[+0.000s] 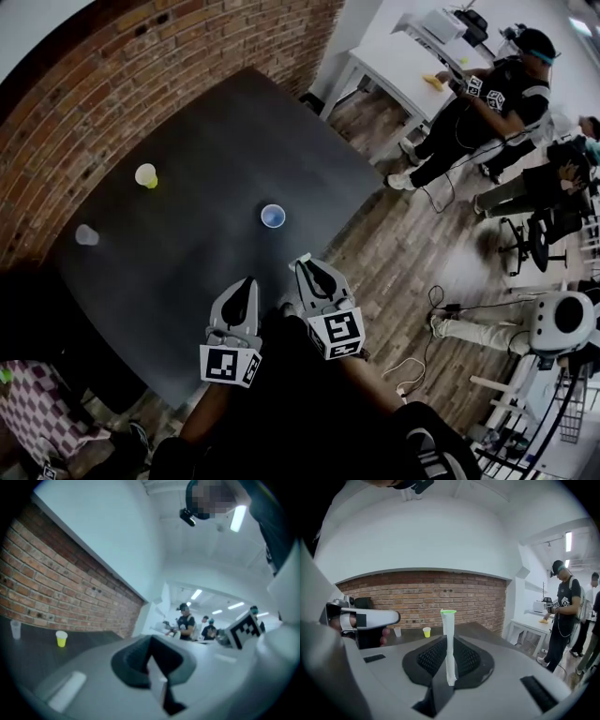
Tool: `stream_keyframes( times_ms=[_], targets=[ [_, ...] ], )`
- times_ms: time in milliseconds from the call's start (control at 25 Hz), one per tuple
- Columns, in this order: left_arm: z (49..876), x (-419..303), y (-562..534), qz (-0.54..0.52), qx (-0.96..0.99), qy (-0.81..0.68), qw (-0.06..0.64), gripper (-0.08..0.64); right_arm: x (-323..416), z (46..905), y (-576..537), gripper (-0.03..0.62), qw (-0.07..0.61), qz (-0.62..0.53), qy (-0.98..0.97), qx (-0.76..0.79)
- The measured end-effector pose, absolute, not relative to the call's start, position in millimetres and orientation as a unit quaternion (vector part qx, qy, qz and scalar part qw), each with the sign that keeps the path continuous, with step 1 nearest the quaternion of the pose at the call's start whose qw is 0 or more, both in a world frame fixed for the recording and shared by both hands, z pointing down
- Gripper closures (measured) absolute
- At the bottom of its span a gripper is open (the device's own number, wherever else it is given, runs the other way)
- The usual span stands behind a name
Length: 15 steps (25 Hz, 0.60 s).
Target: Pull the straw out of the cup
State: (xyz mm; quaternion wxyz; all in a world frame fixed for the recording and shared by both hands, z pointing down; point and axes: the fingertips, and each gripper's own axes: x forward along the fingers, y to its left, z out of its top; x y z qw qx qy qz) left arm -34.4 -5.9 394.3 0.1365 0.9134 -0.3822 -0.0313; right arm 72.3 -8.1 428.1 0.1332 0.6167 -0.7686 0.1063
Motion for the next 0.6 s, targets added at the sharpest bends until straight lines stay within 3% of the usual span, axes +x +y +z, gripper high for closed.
stream_keyframes(
  times_ms=[600],
  targets=[
    [395,-9,-17,-0.009,0.913,-0.387,0.126,0.558,98,416,-12,0.551,0.101,0.112,-0.777,0.611]
  ],
)
